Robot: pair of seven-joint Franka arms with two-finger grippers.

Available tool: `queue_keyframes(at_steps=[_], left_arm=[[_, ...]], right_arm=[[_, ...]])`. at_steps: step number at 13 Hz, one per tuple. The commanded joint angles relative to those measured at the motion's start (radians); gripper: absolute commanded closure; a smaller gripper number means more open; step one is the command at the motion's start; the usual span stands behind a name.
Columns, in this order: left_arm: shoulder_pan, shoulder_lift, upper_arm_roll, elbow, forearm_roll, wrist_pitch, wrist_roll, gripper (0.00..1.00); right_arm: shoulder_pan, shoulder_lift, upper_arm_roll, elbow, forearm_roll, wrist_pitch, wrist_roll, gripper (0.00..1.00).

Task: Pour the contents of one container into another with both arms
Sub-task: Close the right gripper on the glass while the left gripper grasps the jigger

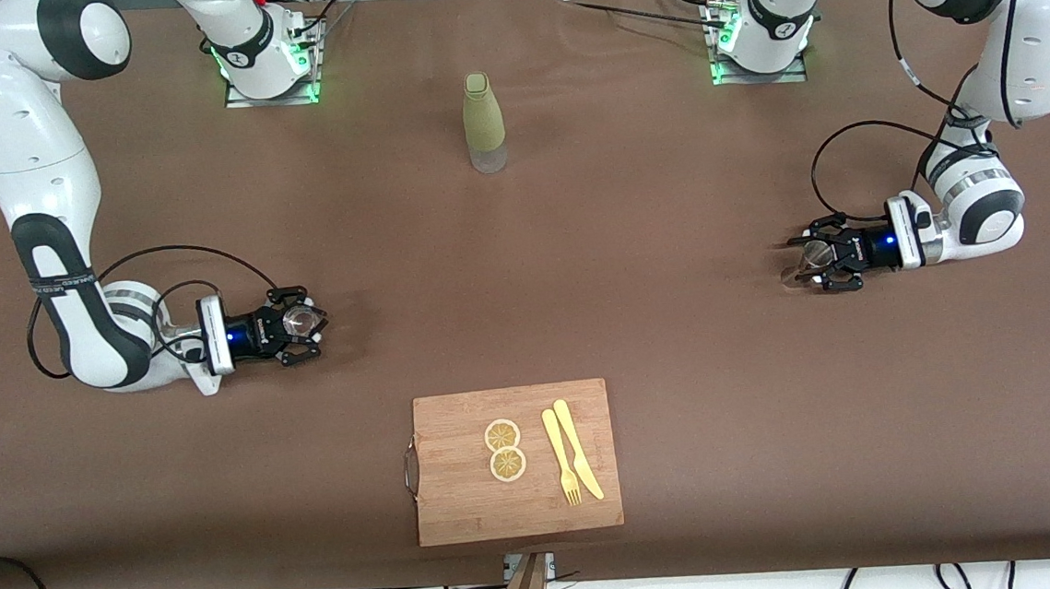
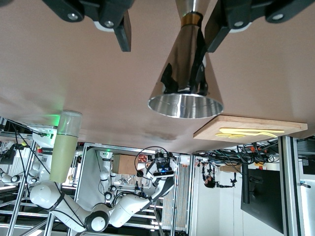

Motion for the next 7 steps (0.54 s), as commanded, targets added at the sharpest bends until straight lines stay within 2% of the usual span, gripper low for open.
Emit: queue_keyframes(at_steps=[1,3,7], left_arm=[[0.0,0.014,0.008,0.009,-0.017,-0.01,0.082,0.31],[0.0,0.014,0.01,0.009,-0.017,-0.01,0.082,0.31],[0.001,0.014,0.012,0.009,-0.014,-0.01,0.083,0.31]], right_arm=[[0.013,-0.002,0.033,0.028,0.016,-0.001,0.07,0.98],[0.037,-0.005,0.037,0.042,0.053,0.0,0.087,0.98],[0.052,-0.007,0.04,0.062,0.061,0.0,0.13,0.98]])
